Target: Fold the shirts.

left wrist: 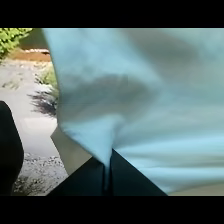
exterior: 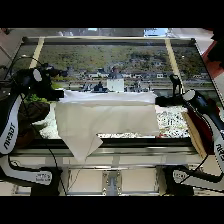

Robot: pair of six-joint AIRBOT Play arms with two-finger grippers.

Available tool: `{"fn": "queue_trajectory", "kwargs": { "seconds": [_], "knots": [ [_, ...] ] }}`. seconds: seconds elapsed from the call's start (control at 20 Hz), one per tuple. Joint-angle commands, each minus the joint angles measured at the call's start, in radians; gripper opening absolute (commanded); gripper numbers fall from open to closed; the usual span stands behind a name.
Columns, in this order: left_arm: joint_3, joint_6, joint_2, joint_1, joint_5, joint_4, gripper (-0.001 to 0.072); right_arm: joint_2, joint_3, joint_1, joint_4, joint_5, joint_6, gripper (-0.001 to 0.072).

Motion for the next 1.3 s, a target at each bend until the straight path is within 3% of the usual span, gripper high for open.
{"fn": "queue_trajectory", "kwargs": {
  "seconds": [0.0, 0.45, 0.65, 0.7, 0.75, 0.8, 0.9, 1.0, 1.1, 1.15, 1.25],
  "knots": [
    [-0.043, 0.025, -0.001, -0.001, -0.081, -0.068, 0.0021, -0.010, 0.000, 0.021, -0.073, 0.056, 0.051, 0.0030],
    [-0.126, -0.018, -0.014, -0.001, 0.098, -0.045, 0.0021, -0.122, -0.001, 0.110, -0.066, 0.056, 0.053, 0.0032],
    [-0.126, -0.030, -0.014, -0.001, 0.115, -0.047, 0.0027, -0.127, 0.000, 0.110, -0.066, 0.066, 0.077, 0.0054],
    [-0.124, -0.024, -0.014, -0.001, 0.114, -0.042, 0.0176, -0.124, 0.001, 0.109, -0.069, 0.072, 0.089, 0.0119],
    [-0.116, -0.023, -0.014, -0.001, 0.106, -0.013, 0.0459, -0.117, 0.003, 0.109, -0.084, 0.084, 0.105, 0.0210],
    [-0.096, -0.028, -0.014, 0.000, 0.076, 0.032, 0.0618, -0.101, 0.009, 0.109, -0.111, 0.106, 0.116, 0.0225],
    [-0.047, -0.044, 0.007, 0.000, 0.000, 0.120, 0.0619, -0.049, 0.039, 0.109, -0.225, 0.182, 0.169, 0.0247],
    [-0.031, -0.042, 0.094, 0.000, -0.003, 0.154, 0.0619, 0.034, 0.068, 0.109, -0.373, 0.267, 0.234, 0.0355],
    [-0.045, -0.035, 0.223, 0.000, 0.008, 0.144, 0.0618, 0.137, 0.073, 0.109, -0.496, 0.322, 0.272, 0.0355],
    [-0.076, -0.035, 0.293, 0.000, 0.013, 0.146, 0.0619, 0.186, 0.072, 0.109, -0.542, 0.334, 0.293, 0.0356],
    [-0.226, -0.056, 0.449, 0.015, 0.035, 0.116, 0.0618, 0.270, 0.056, 0.072, -0.550, 0.322, 0.323, 0.0447]
  ]
}}
